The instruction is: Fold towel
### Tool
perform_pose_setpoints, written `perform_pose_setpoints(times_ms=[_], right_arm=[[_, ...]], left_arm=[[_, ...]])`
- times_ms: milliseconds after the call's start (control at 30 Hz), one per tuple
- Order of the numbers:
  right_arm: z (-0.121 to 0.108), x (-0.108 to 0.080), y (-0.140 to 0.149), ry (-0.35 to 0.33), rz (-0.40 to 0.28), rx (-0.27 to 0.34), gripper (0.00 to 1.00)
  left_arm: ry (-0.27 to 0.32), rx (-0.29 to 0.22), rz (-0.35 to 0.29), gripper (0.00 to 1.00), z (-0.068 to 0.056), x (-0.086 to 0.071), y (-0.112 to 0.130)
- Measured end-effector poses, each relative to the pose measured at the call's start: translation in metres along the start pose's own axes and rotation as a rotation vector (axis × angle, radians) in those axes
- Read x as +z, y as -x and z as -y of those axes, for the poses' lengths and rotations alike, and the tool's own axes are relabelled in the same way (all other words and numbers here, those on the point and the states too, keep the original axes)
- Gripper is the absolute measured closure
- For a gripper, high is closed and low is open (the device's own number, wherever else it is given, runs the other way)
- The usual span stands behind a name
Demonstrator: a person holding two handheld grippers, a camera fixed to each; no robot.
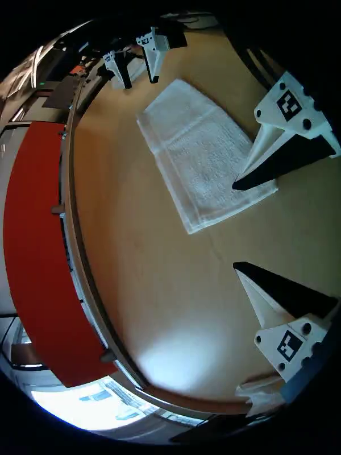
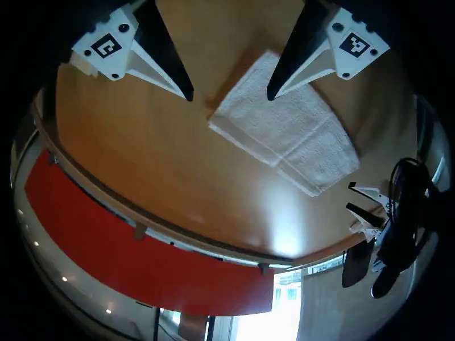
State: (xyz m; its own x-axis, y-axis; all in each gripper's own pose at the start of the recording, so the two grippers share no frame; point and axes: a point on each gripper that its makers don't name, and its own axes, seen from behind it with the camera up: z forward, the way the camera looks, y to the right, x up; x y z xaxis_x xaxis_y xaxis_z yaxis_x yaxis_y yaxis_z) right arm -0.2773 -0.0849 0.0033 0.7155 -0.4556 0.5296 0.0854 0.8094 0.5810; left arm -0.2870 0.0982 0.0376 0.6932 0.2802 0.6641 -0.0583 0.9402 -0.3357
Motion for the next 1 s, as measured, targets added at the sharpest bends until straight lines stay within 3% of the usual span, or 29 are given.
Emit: perform_pose_setpoints(times_ms=[500, 1000], right_arm=[[0.015, -0.019, 0.019, -0.001, 0.005, 0.029, 0.0], [0.025, -0.016, 0.026, -0.065, 0.012, -0.016, 0.0]], left_arm=[[0.003, -0.04, 0.012, 0.07, -0.015, -0.02, 0.029], [-0.035, -0.096, -0.006, 0.07, -0.01, -0.035, 0.041]])
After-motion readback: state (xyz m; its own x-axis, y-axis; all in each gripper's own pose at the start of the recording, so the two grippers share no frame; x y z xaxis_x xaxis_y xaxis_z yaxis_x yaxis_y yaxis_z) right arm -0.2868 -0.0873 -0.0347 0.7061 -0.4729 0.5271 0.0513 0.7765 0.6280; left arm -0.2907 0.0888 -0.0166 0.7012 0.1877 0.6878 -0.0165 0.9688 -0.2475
